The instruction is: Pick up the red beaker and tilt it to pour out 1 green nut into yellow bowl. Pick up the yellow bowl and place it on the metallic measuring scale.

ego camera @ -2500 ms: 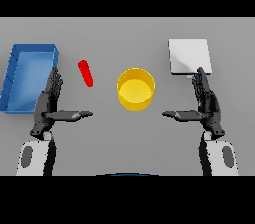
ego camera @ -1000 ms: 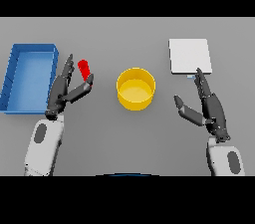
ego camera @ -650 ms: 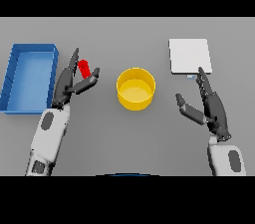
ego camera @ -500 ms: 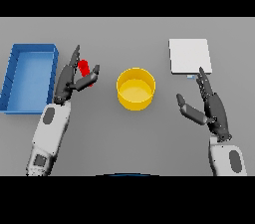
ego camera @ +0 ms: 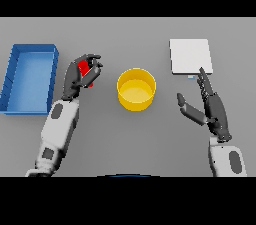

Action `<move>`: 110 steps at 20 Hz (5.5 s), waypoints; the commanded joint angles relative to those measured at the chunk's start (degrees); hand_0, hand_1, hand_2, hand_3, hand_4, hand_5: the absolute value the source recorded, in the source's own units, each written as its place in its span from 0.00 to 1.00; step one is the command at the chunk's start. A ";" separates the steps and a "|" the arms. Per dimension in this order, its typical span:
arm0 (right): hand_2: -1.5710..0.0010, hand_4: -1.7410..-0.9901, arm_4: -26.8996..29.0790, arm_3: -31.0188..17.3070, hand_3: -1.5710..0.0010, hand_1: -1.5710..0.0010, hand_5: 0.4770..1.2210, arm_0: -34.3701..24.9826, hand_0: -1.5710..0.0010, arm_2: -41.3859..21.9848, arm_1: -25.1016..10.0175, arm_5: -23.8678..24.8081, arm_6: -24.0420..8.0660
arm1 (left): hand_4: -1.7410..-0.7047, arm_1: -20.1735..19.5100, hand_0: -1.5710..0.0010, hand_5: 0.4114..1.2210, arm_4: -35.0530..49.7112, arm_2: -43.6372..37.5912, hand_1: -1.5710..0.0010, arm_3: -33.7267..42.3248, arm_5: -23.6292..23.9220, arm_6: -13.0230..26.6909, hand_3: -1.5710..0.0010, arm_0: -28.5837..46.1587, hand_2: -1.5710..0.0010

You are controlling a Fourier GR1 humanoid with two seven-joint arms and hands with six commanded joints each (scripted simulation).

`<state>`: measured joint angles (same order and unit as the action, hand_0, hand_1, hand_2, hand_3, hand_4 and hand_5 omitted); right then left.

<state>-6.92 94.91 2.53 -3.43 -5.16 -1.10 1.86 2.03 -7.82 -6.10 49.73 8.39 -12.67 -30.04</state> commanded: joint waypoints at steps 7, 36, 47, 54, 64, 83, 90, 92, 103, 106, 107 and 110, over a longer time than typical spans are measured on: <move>1.00 0.60 -0.10 -1.19 1.00 1.00 0.23 -0.47 1.00 0.31 -0.07 0.08 1.03 | 0.17 -0.18 0.08 0.93 -1.08 1.92 0.09 -1.12 0.78 -0.08 0.16 -1.08 0.09; 1.00 0.60 -1.41 0.43 1.00 1.00 0.29 0.58 1.00 -0.83 0.08 0.06 0.81 | 0.01 -14.14 0.00 0.94 -34.82 26.48 0.00 13.51 -12.95 20.00 0.00 -11.87 0.00; 1.00 0.60 1.31 0.24 1.00 1.00 0.21 0.80 1.00 -0.02 1.78 -0.22 -0.51 | 0.05 -17.58 0.00 0.99 -48.79 41.56 0.00 7.04 -32.49 19.52 0.16 -24.50 0.00; 1.00 0.59 2.47 -1.11 1.00 1.00 0.17 0.94 1.00 0.91 1.61 -0.90 0.85 | 0.02 -16.53 0.00 1.00 -55.62 49.32 0.00 3.22 -35.47 15.28 0.12 -30.94 0.00; 1.00 0.61 1.15 -0.72 1.00 1.00 0.17 1.08 1.00 0.25 1.56 -0.40 0.14 | 0.00 -14.92 0.00 1.00 -65.71 61.24 0.00 -0.42 -36.47 11.28 0.01 -36.98 0.00; 1.00 0.70 -0.74 -1.47 1.00 1.00 0.17 0.18 1.00 0.02 1.45 0.87 1.74 | 0.05 -15.65 0.00 0.95 -70.49 62.75 0.12 -6.01 -35.37 8.70 0.00 -49.56 0.12; 1.00 0.63 1.22 -0.66 1.00 1.00 0.22 0.14 1.00 0.37 0.97 -0.65 1.57 | 0.18 -20.93 0.00 0.99 -66.74 49.74 0.05 -16.49 -30.73 11.65 0.09 -63.35 0.05; 1.00 0.61 1.19 -1.07 1.00 1.00 0.22 -0.88 1.00 0.31 0.86 -0.71 1.08 | 0.16 -23.14 0.00 0.99 -62.95 43.87 0.03 -20.29 -31.01 12.48 0.06 -65.07 0.03; 1.00 0.61 -0.84 -2.60 1.00 1.00 0.23 -1.82 1.00 -1.03 0.59 -0.57 2.86 | 0.01 -35.73 0.00 1.00 -38.08 14.12 0.00 -29.53 -17.45 28.44 0.10 -52.37 0.00; 1.00 0.62 0.43 -2.46 1.00 1.00 0.24 -2.27 1.00 -0.64 0.67 -1.10 1.88 | 0.01 -36.99 0.00 1.00 -34.45 11.53 0.00 -27.83 -15.28 31.99 0.07 -46.00 0.00; 1.00 0.62 -0.13 -2.40 1.00 1.00 0.24 -2.14 1.00 -0.93 0.56 -0.97 2.15 | 0.01 -36.67 0.00 1.00 -32.58 10.06 0.00 -27.37 -14.50 34.07 0.05 -43.80 0.00; 1.00 0.58 -0.83 -3.19 1.00 1.00 0.26 -1.91 1.00 -1.14 0.29 -1.01 3.63 | 0.00 -35.98 0.00 1.00 -27.92 7.32 0.00 -23.97 -12.46 37.60 0.07 -35.97 0.00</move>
<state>-7.75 91.72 0.61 -4.56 -4.87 -2.11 5.56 -33.94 -35.68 1.22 25.71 -4.17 24.94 -65.94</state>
